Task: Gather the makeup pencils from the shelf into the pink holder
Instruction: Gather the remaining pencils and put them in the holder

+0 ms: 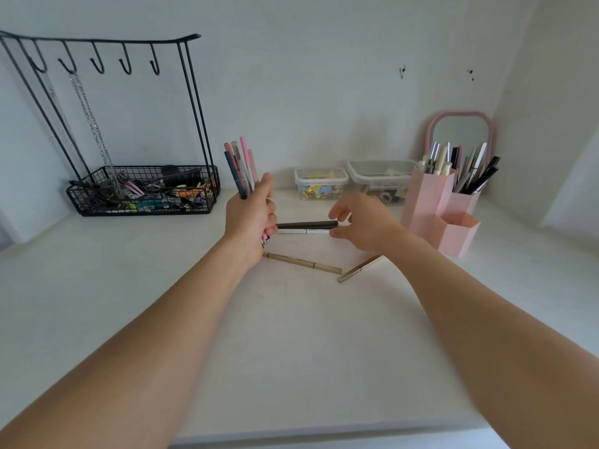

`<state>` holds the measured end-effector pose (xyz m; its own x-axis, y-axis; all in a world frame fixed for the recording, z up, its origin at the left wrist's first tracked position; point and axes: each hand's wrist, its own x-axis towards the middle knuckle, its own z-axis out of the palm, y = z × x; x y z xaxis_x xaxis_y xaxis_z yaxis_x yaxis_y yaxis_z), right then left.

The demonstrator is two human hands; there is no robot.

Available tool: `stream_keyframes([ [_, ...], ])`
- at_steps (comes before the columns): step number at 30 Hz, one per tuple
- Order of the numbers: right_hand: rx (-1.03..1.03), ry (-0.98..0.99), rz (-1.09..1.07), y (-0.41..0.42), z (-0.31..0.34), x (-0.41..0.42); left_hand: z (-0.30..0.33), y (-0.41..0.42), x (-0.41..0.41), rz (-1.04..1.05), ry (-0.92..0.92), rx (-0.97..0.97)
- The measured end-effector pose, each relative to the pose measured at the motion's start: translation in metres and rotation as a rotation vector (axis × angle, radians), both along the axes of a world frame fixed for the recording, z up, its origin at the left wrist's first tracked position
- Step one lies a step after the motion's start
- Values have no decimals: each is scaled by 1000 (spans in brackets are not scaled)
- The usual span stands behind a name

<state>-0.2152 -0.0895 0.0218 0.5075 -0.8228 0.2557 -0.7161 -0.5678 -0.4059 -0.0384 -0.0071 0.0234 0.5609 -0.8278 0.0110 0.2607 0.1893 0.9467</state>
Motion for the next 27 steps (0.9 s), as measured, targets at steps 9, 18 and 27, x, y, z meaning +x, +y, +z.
stream_keyframes([
  [9,29,10,-1,1,-2,1,2,4,2,-24,34,22],
  [18,114,-23,68,-2,3,-1,3,4,0,13,48,29],
  [27,649,-773,266,30,16,17,5,7,-12,-3,-67,-30],
])
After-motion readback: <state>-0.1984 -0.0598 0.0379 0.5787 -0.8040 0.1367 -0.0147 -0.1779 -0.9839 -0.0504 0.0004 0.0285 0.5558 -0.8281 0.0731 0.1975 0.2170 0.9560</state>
